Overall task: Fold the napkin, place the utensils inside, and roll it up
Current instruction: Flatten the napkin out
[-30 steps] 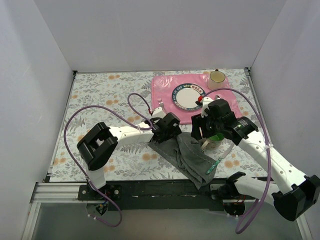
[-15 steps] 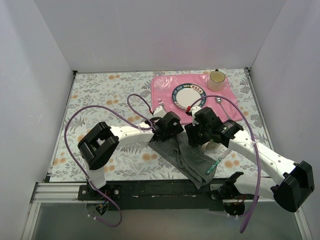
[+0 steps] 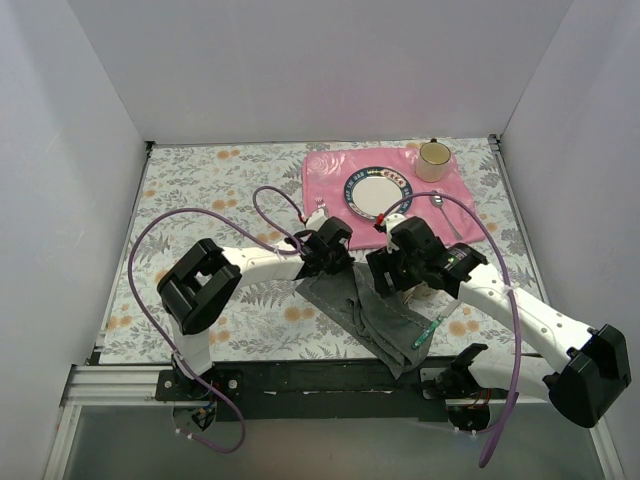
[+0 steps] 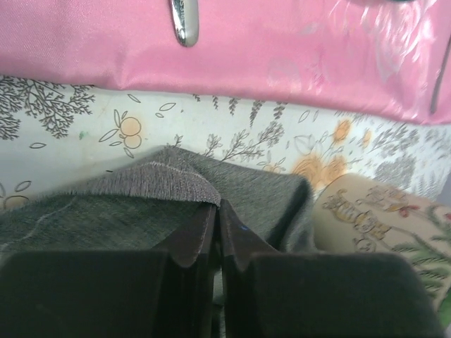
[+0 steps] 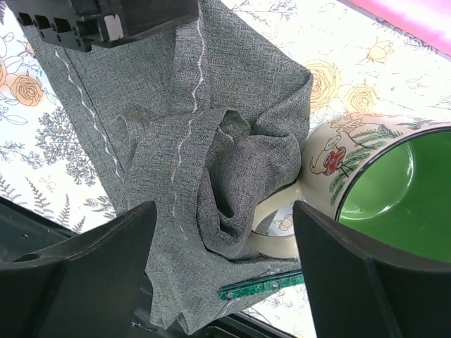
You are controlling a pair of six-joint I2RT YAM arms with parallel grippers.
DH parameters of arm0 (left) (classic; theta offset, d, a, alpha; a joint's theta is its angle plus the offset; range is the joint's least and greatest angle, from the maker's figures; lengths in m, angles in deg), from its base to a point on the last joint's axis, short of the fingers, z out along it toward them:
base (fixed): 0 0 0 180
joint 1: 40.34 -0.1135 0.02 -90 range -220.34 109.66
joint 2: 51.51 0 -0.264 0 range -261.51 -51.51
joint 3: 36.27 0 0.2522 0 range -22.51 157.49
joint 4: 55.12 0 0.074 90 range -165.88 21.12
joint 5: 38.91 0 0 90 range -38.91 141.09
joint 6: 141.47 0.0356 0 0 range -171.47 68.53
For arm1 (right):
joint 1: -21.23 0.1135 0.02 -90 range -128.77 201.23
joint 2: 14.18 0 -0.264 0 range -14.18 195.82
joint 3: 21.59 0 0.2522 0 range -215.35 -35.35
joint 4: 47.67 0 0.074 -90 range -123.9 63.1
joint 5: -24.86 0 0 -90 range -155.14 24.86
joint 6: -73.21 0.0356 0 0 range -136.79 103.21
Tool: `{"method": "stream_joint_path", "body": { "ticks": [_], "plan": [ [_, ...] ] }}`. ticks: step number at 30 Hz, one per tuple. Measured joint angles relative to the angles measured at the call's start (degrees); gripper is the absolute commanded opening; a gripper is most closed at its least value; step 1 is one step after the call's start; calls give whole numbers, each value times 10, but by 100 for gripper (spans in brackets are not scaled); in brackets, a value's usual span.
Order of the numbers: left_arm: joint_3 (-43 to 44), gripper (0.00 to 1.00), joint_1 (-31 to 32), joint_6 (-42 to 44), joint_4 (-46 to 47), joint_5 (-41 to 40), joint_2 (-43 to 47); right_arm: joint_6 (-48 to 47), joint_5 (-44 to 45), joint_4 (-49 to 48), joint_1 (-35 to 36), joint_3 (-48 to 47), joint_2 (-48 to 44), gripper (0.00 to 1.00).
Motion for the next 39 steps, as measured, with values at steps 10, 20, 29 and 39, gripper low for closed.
{"method": "stream_joint_path", "body": {
  "ticks": [10,20,29,39],
  "plan": [
    [-113,0,-2,33,-19,-4,157,-7,-10,-14,44,6,26,67],
    [-163,0,-3,49,-77,-66,349,12,-5,-29,113,5,81,2],
    [-82,0,-43,70,-287,-242,462,38,-58,-79,153,-142,154,1],
    [-67,0,-74,66,-386,-336,580,36,-37,-117,156,-197,205,1]
  ]
}}
